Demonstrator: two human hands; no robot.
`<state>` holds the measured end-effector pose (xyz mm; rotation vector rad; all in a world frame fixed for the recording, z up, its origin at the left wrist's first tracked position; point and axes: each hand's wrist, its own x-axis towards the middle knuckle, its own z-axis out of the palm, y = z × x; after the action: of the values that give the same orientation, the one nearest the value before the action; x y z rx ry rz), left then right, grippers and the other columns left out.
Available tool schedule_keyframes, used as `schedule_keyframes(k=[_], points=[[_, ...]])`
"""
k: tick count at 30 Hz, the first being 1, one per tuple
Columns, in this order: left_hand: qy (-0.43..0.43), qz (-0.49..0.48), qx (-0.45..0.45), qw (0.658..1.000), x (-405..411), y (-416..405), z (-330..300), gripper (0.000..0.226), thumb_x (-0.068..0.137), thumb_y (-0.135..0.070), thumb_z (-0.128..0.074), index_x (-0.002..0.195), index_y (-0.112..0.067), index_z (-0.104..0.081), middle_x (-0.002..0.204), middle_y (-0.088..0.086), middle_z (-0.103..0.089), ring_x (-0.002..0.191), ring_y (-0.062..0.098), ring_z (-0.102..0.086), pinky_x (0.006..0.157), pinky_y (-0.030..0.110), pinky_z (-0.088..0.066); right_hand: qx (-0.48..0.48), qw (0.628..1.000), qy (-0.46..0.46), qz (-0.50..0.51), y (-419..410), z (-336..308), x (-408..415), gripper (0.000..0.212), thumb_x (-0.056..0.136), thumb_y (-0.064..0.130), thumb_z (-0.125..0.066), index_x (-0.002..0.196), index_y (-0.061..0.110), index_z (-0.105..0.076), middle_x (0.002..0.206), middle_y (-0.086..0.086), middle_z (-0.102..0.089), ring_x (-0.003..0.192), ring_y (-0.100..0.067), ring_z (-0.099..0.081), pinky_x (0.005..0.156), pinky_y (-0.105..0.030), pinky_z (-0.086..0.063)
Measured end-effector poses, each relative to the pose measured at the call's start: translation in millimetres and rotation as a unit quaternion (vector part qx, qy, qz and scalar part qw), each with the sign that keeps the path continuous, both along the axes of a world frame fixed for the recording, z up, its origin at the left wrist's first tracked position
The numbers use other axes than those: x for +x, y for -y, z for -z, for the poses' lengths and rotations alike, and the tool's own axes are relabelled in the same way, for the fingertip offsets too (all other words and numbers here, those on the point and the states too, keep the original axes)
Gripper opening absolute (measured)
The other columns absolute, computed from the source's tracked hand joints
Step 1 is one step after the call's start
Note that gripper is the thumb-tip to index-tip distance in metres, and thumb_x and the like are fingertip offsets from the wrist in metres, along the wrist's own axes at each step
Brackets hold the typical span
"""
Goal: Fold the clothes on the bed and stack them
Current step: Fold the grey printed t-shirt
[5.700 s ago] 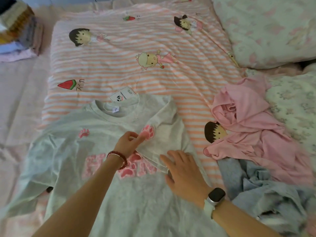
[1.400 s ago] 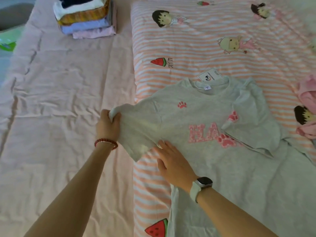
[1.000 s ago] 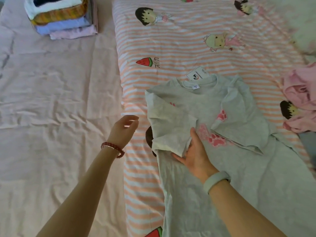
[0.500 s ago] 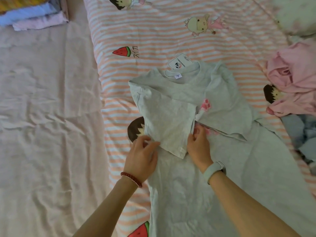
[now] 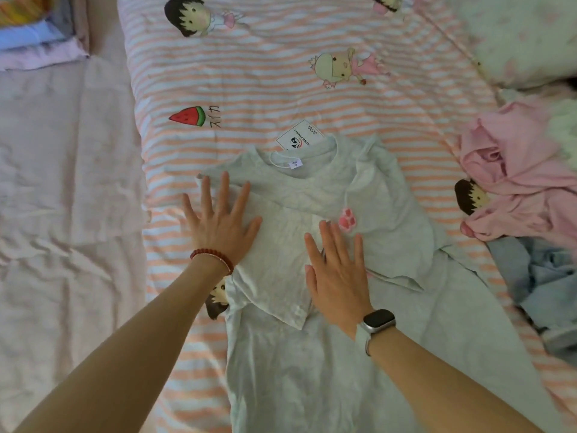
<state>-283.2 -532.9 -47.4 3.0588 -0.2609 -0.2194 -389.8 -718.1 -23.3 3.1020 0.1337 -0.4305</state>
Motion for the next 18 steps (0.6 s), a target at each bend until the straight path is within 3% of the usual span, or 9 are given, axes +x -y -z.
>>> schedule_keyframes(k=[2, 3, 6, 8, 10, 11, 13, 14, 18], points=[[-0.063, 0.003, 0.031, 0.997, 6, 0, 10, 0.065, 0.089, -0.064, -0.016, 0.146, -0.039, 0.003, 0.155, -0.003, 0.016, 0.141, 0.028, 0.018, 0.110, 0.059, 0.008, -0.009, 0.995, -0.093, -0.033, 10, 8, 14, 0.057, 0.098, 0.041, -0.025, 0.149, 0.019, -0.013, 0.156, -0.014, -0.007, 0.144, -0.028, 0.001, 0.115, -0.049, 0.004], [-0.091, -0.005, 0.042, 0.995, 10, 1, 12, 0.065, 0.089, -0.064, -0.015, 0.146, -0.039, 0.005, 0.155, -0.004, 0.018, 0.141, 0.028, 0.019, 0.110, 0.060, 0.008, 0.004, 0.993, -0.109, -0.045, 13, 7, 19, 0.056, 0.098, 0.043, -0.021, 0.149, 0.020, -0.011, 0.156, -0.013, -0.007, 0.144, -0.026, 0.001, 0.115, -0.045, 0.003], [-0.069, -0.030, 0.024, 0.997, 21, 10, 13, 0.067, 0.088, -0.064, -0.020, 0.147, -0.037, -0.003, 0.156, -0.001, 0.012, 0.141, 0.027, 0.018, 0.106, 0.060, 0.014, 0.099, 0.991, 0.027, -0.087, 25, -8, 37, 0.046, 0.094, 0.034, -0.033, 0.130, 0.014, -0.052, 0.135, -0.013, -0.051, 0.124, -0.031, -0.047, 0.104, -0.045, -0.034], [-0.035, -0.038, 0.018, 0.999, 34, 15, 9, 0.073, 0.085, -0.066, -0.028, 0.147, -0.035, -0.006, 0.157, 0.000, 0.008, 0.142, 0.027, 0.016, 0.106, 0.061, 0.014, 0.121, 0.972, 0.158, -0.122, 52, -14, 60, 0.040, 0.089, 0.024, -0.038, 0.119, 0.011, -0.060, 0.121, -0.009, -0.062, 0.107, -0.029, -0.058, 0.089, -0.043, -0.046], [-0.028, -0.048, 0.033, 0.998, 50, 16, 7, 0.086, 0.079, -0.072, -0.036, 0.147, -0.034, 0.001, 0.157, 0.001, 0.008, 0.142, 0.027, 0.013, 0.106, 0.062, 0.011, 0.079, 0.977, 0.154, -0.122, 87, -15, 91, 0.044, 0.090, 0.020, -0.044, 0.132, 0.011, -0.049, 0.136, -0.012, -0.049, 0.124, -0.030, -0.047, 0.100, -0.048, -0.037], [-0.036, -0.057, 0.036, 0.997, 58, 16, 6, 0.094, 0.076, -0.075, -0.039, 0.147, -0.032, 0.005, 0.157, 0.001, 0.008, 0.143, 0.027, 0.012, 0.106, 0.063, 0.009, 0.041, 0.987, 0.111, -0.113, 105, -13, 109, 0.050, 0.094, 0.022, -0.043, 0.142, 0.012, -0.035, 0.148, -0.014, -0.034, 0.136, -0.031, -0.032, 0.109, -0.051, -0.024], [-0.071, -0.068, 0.043, 0.994, 72, 16, 8, 0.107, 0.070, -0.077, -0.046, 0.146, -0.028, 0.011, 0.157, 0.001, 0.007, 0.143, 0.027, 0.009, 0.107, 0.064, 0.004, -0.046, 0.993, 0.017, -0.103, 134, -1, 139, 0.059, 0.099, 0.036, -0.027, 0.149, 0.017, -0.003, 0.157, -0.012, 0.001, 0.144, -0.027, 0.002, 0.113, -0.052, 0.000], [-0.090, -0.070, 0.051, 0.992, 78, 17, 9, 0.112, 0.068, -0.076, -0.049, 0.146, -0.026, 0.013, 0.157, 0.001, 0.008, 0.143, 0.026, 0.008, 0.107, 0.064, 0.003, -0.076, 0.991, -0.021, -0.109, 142, 8, 149, 0.061, 0.099, 0.043, -0.020, 0.149, 0.019, 0.006, 0.156, -0.012, 0.010, 0.144, -0.025, 0.011, 0.113, -0.052, 0.004], [-0.113, -0.072, 0.082, 0.988, 90, 24, 15, 0.119, 0.064, -0.073, -0.057, 0.145, -0.024, 0.014, 0.157, 0.000, 0.001, 0.143, 0.027, 0.005, 0.106, 0.064, 0.004, -0.093, 0.983, -0.050, -0.149, 146, 34, 177, 0.072, 0.092, 0.060, -0.020, 0.148, 0.023, 0.007, 0.156, -0.009, 0.011, 0.143, -0.025, 0.014, 0.109, -0.060, 0.009]])
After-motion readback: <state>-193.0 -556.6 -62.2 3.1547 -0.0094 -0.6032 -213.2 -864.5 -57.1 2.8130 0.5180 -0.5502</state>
